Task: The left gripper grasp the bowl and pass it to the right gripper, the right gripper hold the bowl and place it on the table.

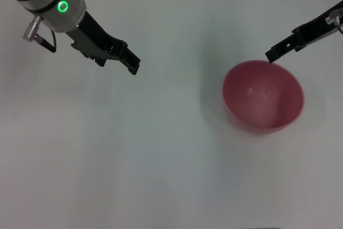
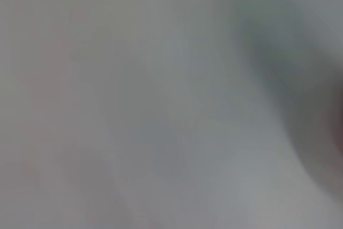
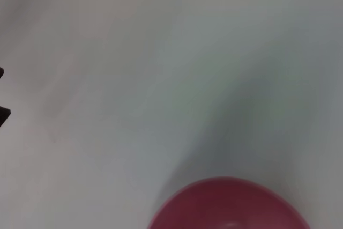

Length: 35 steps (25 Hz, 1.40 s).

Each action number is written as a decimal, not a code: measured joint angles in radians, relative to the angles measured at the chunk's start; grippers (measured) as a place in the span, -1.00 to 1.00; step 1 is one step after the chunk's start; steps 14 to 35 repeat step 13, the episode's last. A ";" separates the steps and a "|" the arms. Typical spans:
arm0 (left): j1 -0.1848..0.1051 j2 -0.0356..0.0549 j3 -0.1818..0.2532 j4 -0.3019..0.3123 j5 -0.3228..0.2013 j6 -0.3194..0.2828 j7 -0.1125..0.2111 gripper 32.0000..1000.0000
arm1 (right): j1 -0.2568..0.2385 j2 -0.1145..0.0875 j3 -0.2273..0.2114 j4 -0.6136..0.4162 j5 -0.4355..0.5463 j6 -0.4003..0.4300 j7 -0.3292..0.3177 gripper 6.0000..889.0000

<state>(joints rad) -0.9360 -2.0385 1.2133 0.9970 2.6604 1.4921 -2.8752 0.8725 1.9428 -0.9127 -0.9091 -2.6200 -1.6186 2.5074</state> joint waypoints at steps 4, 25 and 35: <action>0.000 -0.0004 0.000 0.000 0.001 0.000 -0.001 0.70 | 0.002 0.000 0.000 -0.002 0.000 -0.005 0.003 0.96; 0.001 -0.0002 0.000 0.000 0.001 0.004 -0.001 0.70 | 0.010 -0.001 0.000 -0.002 0.000 -0.006 0.010 0.96; 0.001 -0.0002 0.000 0.000 0.001 0.004 -0.001 0.70 | 0.010 -0.001 0.000 -0.002 0.000 -0.006 0.010 0.96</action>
